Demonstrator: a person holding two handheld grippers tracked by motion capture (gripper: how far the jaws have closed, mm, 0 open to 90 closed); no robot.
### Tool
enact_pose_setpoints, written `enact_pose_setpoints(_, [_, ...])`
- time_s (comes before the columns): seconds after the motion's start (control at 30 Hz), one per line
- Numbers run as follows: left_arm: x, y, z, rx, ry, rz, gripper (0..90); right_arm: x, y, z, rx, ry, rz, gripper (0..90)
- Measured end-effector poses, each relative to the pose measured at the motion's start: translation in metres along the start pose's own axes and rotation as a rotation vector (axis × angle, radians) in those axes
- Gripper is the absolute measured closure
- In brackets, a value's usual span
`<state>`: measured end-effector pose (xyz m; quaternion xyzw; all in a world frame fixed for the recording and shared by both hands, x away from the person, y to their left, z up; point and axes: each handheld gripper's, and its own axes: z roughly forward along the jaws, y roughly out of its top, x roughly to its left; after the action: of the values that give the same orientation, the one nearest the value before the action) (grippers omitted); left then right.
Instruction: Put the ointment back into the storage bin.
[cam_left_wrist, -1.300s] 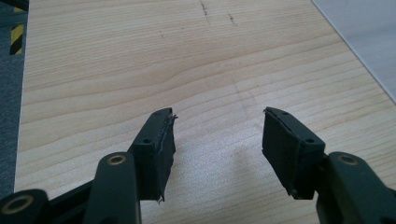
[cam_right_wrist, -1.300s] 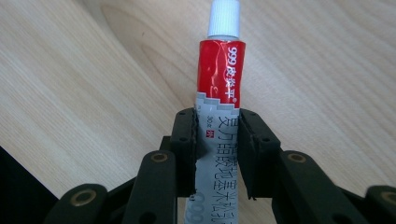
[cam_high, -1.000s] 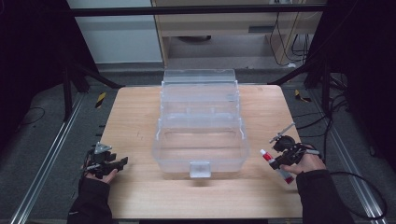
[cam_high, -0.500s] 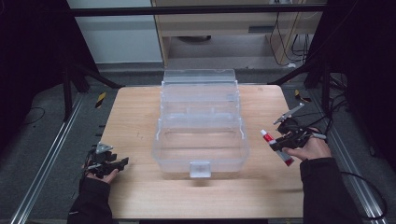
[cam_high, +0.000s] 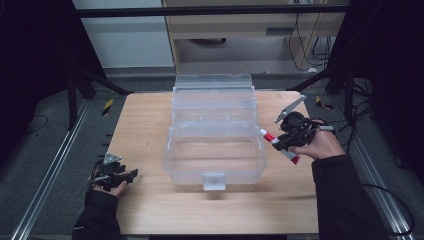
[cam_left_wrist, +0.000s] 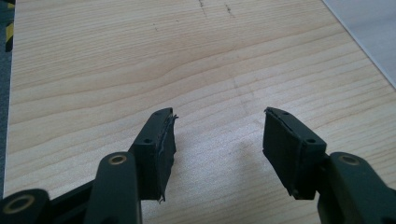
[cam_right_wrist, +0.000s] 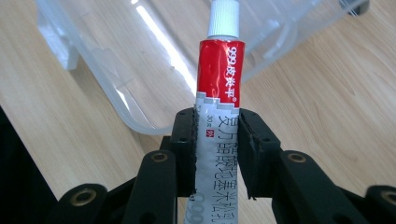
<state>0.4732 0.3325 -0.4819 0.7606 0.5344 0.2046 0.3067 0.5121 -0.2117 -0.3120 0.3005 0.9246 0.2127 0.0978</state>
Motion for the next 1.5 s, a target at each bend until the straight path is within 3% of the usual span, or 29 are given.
enact_pose_setpoints(0.6, [0.000,0.001,0.002,0.016,-0.002,0.012,43.0,0.003,0.044,0.015,-0.008,0.093,-0.183,69.3])
enact_pose_setpoints(0.87, [0.000,0.001,0.003,0.021,-0.006,0.016,43.1,0.010,0.058,0.022,-0.003,0.103,-0.263,69.2])
enact_pose_setpoints(1.5, [0.000,0.002,0.004,0.032,-0.003,0.025,43.5,0.026,0.075,0.048,0.031,0.149,-0.415,69.3])
